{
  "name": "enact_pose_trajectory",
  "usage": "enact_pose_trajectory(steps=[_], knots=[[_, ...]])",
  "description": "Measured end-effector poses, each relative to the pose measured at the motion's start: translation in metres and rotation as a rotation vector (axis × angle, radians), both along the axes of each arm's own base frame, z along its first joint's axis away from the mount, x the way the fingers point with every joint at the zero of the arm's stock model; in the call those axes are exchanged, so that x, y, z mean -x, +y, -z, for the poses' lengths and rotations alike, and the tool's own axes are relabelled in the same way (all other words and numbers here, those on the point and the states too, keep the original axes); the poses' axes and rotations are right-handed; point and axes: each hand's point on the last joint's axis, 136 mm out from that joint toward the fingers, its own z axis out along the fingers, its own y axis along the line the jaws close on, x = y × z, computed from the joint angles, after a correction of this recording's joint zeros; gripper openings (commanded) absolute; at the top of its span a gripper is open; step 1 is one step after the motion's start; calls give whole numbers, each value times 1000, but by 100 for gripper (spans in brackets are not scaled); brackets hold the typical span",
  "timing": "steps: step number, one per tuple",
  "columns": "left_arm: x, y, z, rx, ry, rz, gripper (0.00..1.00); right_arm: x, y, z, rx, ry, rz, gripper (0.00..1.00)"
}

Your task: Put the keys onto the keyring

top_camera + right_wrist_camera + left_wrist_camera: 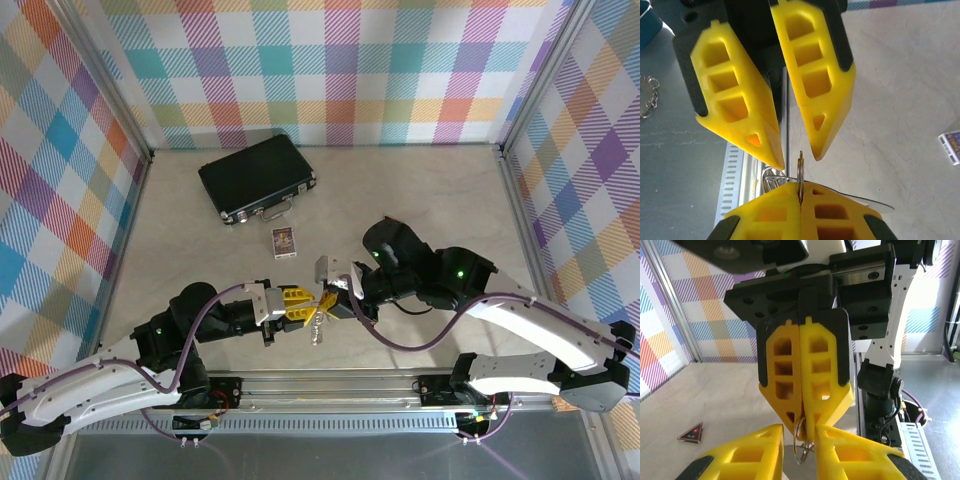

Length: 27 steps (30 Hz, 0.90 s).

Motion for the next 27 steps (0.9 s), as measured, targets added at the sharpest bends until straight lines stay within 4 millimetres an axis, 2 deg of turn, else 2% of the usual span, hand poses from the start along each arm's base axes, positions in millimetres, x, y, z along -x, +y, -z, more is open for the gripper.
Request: enact_pose_trajectory(steps=[9,13,19,25,27], knots=[[-4,-12,6,-55,-1,11,22,2,-5,6,36,12,-10,0],[-3,-12,8,-63,-2,22,13,2,-6,6,40,6,-9,0],[-2,-12,9,-68,3,24,19,2,-7,5,35,5,-9,0],[-1,-12,9,-68,0,30,0,2,-8,2,24,-2,-8,0],[0,-11,8,-63,6,31,0,2,-7,1,21,-6,-10,0]])
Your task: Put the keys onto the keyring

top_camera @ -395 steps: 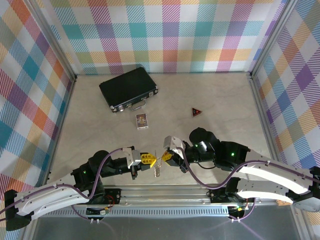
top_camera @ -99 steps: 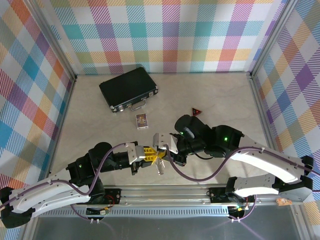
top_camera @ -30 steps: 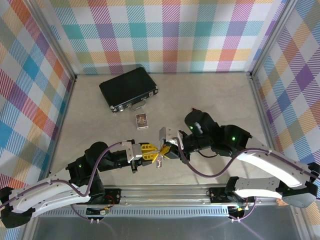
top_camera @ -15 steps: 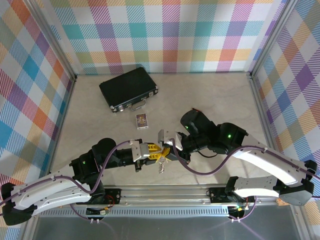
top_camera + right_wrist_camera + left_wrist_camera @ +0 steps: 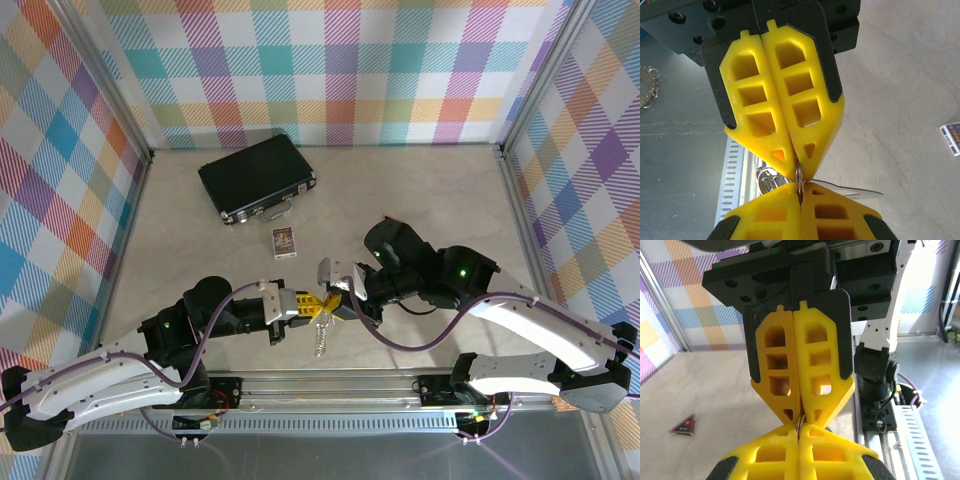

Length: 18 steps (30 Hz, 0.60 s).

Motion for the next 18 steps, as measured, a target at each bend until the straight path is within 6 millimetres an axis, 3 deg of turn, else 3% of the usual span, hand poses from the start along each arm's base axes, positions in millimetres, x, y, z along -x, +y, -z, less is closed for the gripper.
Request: enact_pose_trajectory(steps=[4,8,10,18], knots=[[1,3,-5,20,-4,-1,0,0,2,-4,-18,-10,-6,0],[4,6,-14,67,-5,6,0,0,4,-13,-78,-31,-5,19],[6,8,-18,94,-7,7,0,2,2,-16,-107,-33,-5,23],[13,12,-29,206,-8,36,0,11,-5,-26,-219,-26,-1,25]])
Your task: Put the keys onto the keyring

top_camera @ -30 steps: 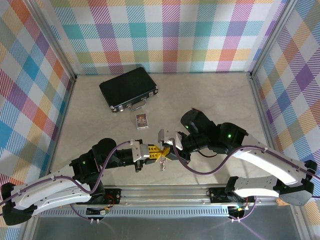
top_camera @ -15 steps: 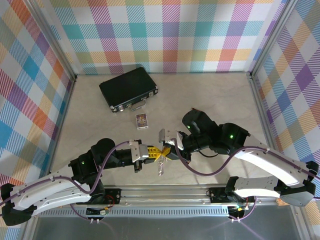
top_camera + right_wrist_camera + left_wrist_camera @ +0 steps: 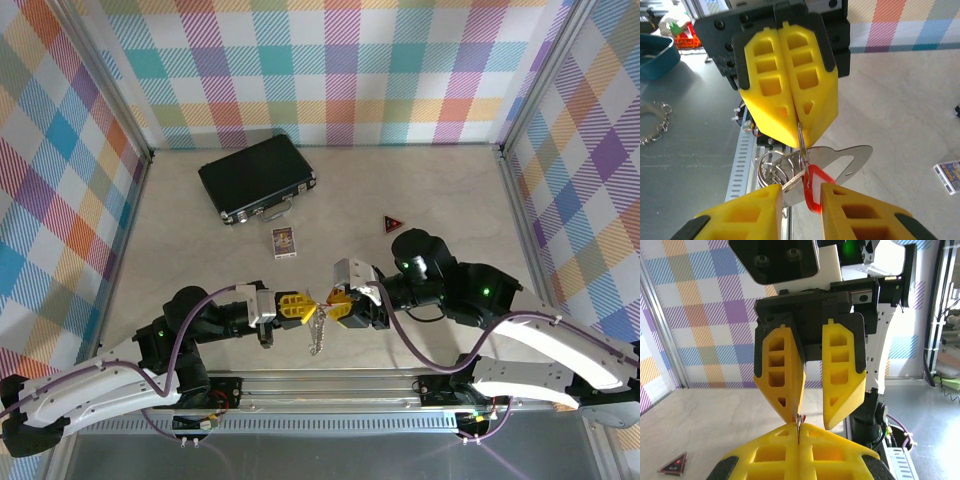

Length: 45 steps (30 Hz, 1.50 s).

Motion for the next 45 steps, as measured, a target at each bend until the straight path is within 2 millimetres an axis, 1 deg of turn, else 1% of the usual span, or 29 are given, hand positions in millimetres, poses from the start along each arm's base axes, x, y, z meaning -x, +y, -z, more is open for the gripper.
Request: enact_pose_trajectory(steps=[7,11,15,22,28,29,31,34,36,37,38,41,43,45], knots=[[4,0,-8,46,3,25,0,1,2,-7,-38,6,-4,17],[6,2,-12,64,2,33,0,1,3,-6,-39,14,-2,7],[7,1,-12,72,8,38,0,0,5,-3,-30,26,-1,1],[6,1,-9,71,12,39,0,-2,10,5,-5,40,0,0],[7,1,-10,76,10,39,0,-4,13,11,10,47,1,0],[7,1,-11,77,9,39,0,-4,13,11,11,46,3,1],[7,2,-11,79,8,38,0,-5,13,11,12,45,4,6],[8,4,-11,86,7,39,0,-4,12,10,10,36,3,22],[9,6,-11,93,5,39,0,-3,9,6,-4,24,6,33],[9,7,-12,97,3,39,0,-3,6,2,-17,15,7,36],[9,7,-13,99,2,39,0,-1,3,-2,-34,6,9,38],[10,8,-15,108,1,40,0,3,-6,-15,-86,-23,10,39],[10,8,-15,109,1,40,0,5,-7,-24,-120,-37,3,39],[10,8,-15,109,4,41,0,6,-5,-28,-139,-42,-6,39]])
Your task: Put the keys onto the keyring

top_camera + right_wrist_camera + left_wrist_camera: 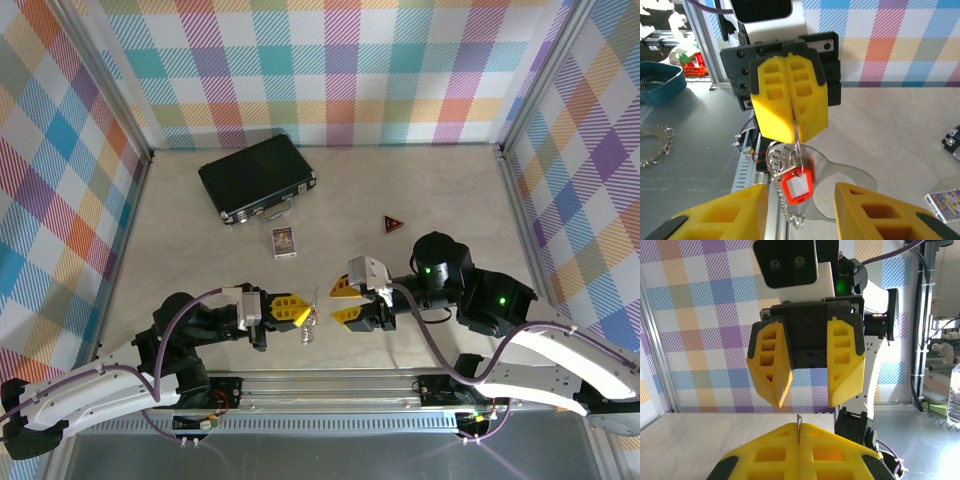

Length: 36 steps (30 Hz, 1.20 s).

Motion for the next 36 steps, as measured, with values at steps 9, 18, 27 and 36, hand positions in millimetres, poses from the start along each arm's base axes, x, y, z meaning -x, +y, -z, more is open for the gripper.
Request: enact_pose_trajectory(steps=[9,18,27,36], knots=[[0,-1,5,-8,14,2,0,-4,16,7,-15,19,-19,36],[-1,-2,8,-9,17,3,0,-5,24,10,-23,35,-35,26],[-1,-2,8,1,19,3,0,-3,29,16,-18,57,-56,13],[-3,-2,11,2,37,-2,0,-1,29,16,-20,60,-69,0]])
